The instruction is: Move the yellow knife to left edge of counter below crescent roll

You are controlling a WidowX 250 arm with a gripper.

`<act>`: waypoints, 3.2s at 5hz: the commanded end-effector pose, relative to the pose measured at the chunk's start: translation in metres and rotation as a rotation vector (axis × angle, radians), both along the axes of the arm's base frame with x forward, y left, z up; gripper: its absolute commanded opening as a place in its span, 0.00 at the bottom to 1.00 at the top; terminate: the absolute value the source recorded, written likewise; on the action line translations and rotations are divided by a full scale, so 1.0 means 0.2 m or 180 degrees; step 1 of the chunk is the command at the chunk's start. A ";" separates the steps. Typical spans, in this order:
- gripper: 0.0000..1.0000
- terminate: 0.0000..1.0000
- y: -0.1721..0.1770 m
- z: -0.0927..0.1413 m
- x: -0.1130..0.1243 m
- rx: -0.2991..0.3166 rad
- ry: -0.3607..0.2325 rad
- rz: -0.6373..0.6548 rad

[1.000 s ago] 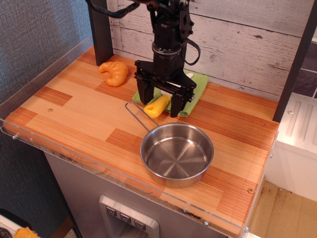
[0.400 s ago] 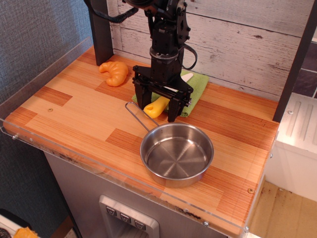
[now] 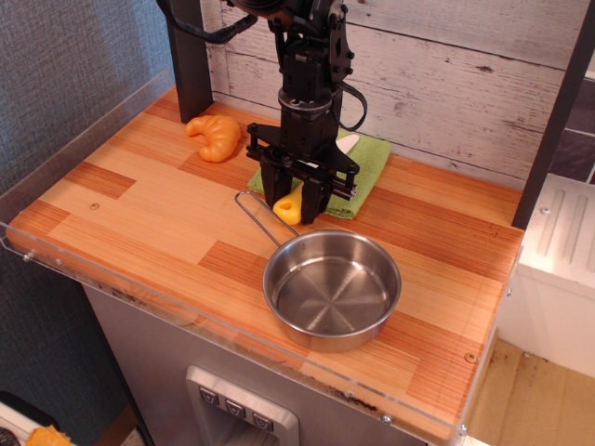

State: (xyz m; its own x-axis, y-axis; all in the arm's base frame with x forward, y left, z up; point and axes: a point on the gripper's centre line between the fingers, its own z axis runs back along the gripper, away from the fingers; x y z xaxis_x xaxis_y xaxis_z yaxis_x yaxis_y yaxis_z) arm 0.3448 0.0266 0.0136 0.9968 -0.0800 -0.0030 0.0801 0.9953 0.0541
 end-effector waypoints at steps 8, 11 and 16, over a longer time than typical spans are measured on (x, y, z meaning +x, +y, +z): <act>0.00 0.00 0.81 0.25 -0.36 0.0123 -0.0340 -0.0063; 0.00 0.00 0.87 0.04 -0.37 -0.0001 -0.0117 0.0158; 1.00 0.00 0.79 0.31 -0.36 0.0244 -0.0154 -0.0134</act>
